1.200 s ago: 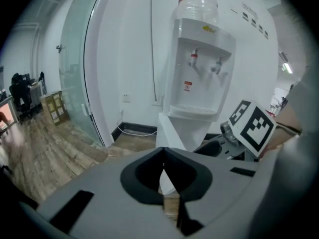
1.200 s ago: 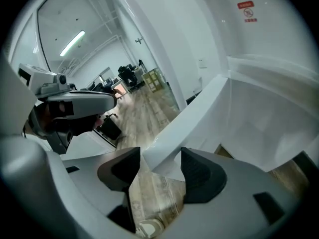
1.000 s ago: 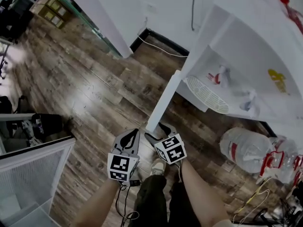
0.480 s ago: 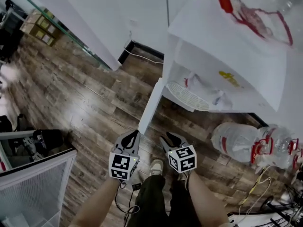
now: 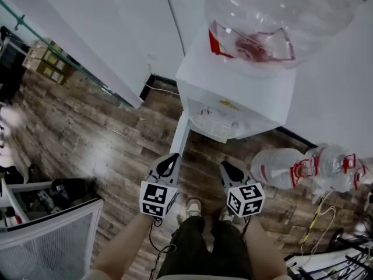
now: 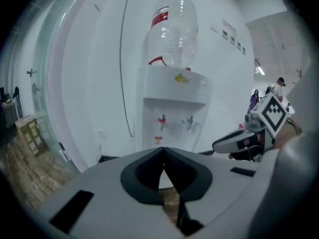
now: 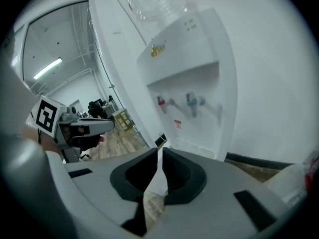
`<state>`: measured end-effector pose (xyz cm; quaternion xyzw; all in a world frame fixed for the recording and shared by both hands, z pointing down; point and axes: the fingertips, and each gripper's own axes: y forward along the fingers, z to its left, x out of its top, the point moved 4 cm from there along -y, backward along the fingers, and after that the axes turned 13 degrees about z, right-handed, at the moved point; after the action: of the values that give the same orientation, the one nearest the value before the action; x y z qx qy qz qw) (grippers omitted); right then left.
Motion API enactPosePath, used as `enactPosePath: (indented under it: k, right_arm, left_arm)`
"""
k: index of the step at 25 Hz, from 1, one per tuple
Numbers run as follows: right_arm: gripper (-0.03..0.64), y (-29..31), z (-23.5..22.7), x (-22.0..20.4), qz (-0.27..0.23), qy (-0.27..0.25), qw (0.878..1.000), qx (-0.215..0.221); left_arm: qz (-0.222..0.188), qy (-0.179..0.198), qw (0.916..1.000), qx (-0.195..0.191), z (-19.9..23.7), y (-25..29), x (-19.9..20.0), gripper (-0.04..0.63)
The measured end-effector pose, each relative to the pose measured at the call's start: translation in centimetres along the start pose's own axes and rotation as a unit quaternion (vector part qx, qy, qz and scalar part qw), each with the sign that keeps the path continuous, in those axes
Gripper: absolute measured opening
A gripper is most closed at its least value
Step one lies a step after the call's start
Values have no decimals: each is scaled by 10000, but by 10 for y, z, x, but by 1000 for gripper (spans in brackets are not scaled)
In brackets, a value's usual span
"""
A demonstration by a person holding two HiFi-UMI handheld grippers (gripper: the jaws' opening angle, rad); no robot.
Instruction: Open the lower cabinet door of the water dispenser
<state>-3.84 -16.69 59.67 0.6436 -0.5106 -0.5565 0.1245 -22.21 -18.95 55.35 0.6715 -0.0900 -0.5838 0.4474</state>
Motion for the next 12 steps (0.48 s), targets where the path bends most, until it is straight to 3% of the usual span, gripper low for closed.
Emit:
enactPosePath:
  k: [10,12]
  right_arm:
    - [17,-174,21,75,-901,-24,9948,-471]
    - [15,-207,26,91,-1129,-49,9922,-518]
  left_arm:
    - [-813,127,9962,-271,-58,-100,114,6]
    - [-985,290,9945,-223,-71,-123,134,6]
